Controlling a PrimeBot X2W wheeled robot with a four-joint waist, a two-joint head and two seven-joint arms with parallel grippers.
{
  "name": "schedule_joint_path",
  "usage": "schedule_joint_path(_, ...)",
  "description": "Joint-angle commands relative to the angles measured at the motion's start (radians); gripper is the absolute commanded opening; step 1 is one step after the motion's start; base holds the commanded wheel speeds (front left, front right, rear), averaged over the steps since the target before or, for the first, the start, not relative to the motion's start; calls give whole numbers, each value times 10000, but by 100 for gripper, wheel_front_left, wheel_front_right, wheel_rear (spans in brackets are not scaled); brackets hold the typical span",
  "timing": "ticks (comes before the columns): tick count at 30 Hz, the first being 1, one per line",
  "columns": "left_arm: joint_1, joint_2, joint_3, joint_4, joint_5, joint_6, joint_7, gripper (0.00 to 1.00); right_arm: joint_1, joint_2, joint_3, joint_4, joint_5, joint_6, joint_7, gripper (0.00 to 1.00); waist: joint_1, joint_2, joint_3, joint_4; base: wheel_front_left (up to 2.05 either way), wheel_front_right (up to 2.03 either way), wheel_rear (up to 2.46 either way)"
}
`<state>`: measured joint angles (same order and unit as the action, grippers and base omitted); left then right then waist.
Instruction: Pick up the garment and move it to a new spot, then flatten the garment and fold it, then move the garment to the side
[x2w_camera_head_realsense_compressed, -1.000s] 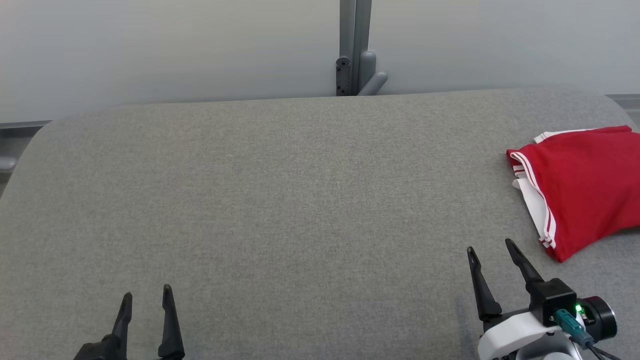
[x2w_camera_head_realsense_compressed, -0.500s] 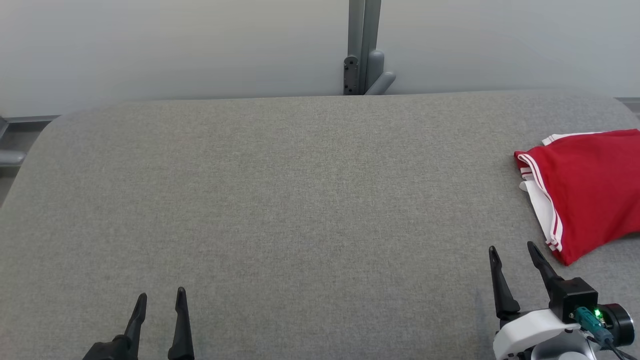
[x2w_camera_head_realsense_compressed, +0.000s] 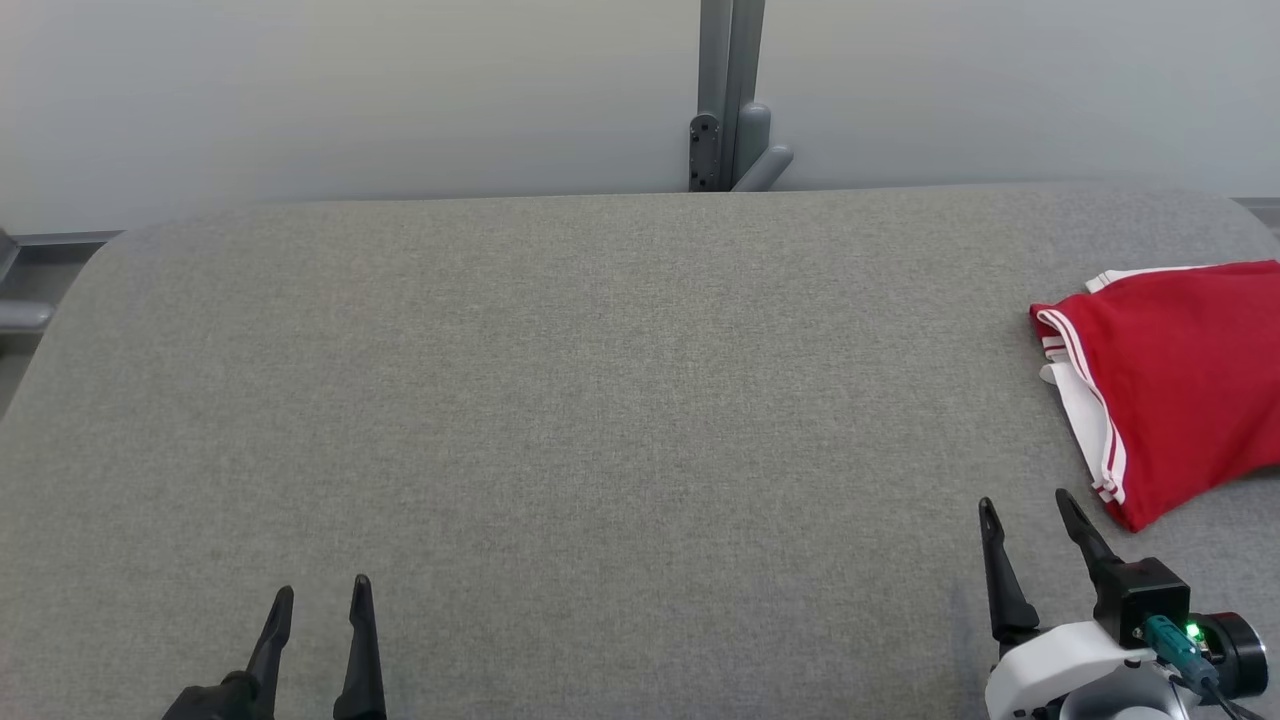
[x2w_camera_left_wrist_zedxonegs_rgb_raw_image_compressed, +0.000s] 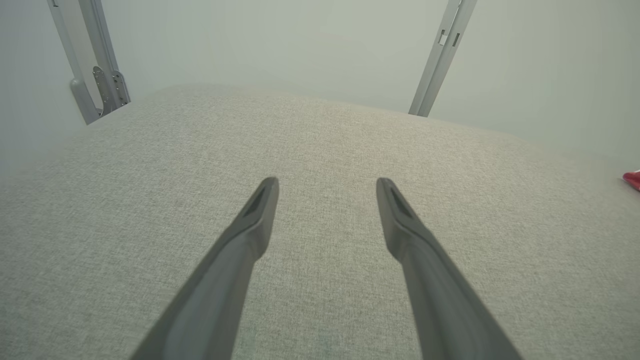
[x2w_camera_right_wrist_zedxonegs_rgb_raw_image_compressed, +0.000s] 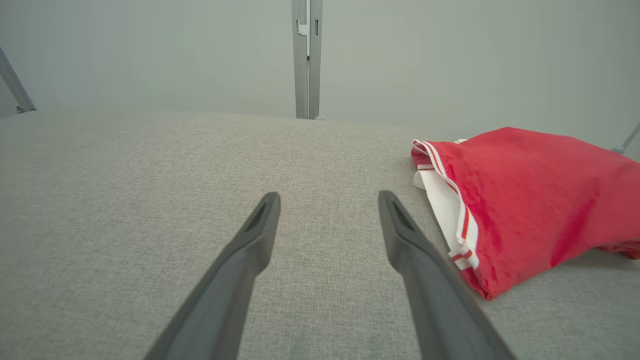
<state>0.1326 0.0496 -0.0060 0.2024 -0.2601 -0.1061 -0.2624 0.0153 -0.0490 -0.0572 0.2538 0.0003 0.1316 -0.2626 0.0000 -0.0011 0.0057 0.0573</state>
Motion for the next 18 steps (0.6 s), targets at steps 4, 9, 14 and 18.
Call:
schedule_joint_path(4, -58, 25, 14, -36, 4, -37, -26, 100, -81, -35, 25, -7, -101, -20, -27, 100, 0, 11, 58, -342, 0, 0, 0)
schedule_joint_path(9, 45, -56, -44, 284, -9, -2, 63, 0, 157, 56, 90, 301, -161, 2, 20, 0, 0, 0, 24, -240, 0, 0, 0)
schedule_joint_path(14, -74, -58, 10, 430, -652, -14, 237, 0, 88, 84, -21, 505, 599, 1, 280, 0, 0, 0, 22, -250, 0, 0, 0)
schedule_joint_path(18, -210, -54, 78, 425, -1385, -27, 437, 0, 18, 78, -47, 455, 1494, 1, 479, 0, 0, 1, 21, -260, 0, 0, 0)
